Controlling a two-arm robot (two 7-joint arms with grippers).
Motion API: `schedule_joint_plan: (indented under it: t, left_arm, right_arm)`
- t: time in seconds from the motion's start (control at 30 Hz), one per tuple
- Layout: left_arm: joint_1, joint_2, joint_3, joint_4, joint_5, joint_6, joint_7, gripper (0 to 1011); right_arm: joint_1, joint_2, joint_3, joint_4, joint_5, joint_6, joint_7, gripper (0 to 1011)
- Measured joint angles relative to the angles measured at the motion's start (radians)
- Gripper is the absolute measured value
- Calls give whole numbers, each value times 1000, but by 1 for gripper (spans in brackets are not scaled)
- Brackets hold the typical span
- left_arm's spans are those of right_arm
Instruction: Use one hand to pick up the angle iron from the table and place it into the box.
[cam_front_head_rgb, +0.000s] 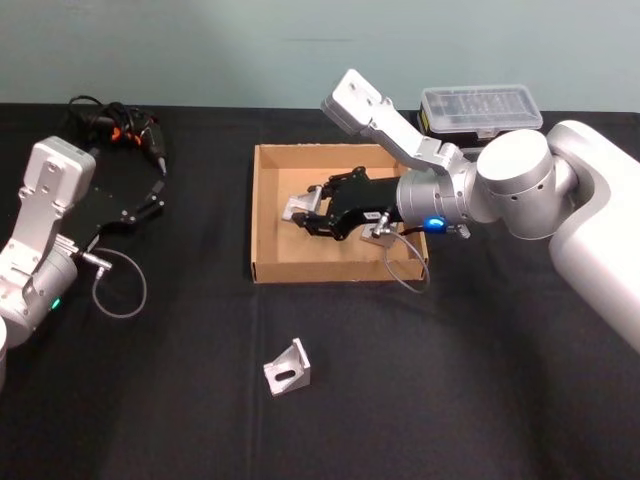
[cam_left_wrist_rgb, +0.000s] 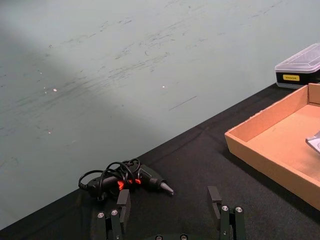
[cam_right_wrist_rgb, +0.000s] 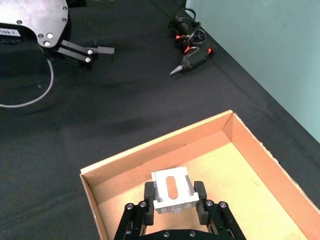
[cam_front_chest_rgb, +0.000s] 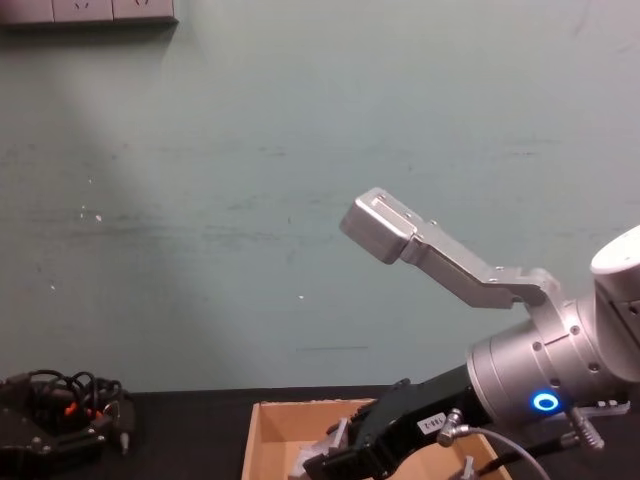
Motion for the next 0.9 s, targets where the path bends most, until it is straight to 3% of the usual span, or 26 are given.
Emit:
schedule_joint_plan:
  t: [0.27, 0.6, 0.9]
  left_arm:
    - [0, 0, 0, 0, 0, 0, 0, 1000]
    - [0, 0, 0, 0, 0, 0, 0, 1000]
    - [0, 0, 0, 0, 0, 0, 0, 1000]
  right_arm:
    - [-5, 1, 5, -2, -9, 21, 8, 497]
    - [-11, 1, 10, -7, -14, 28, 12, 836]
    - [-25, 8, 33, -38, -10, 28, 1, 1004]
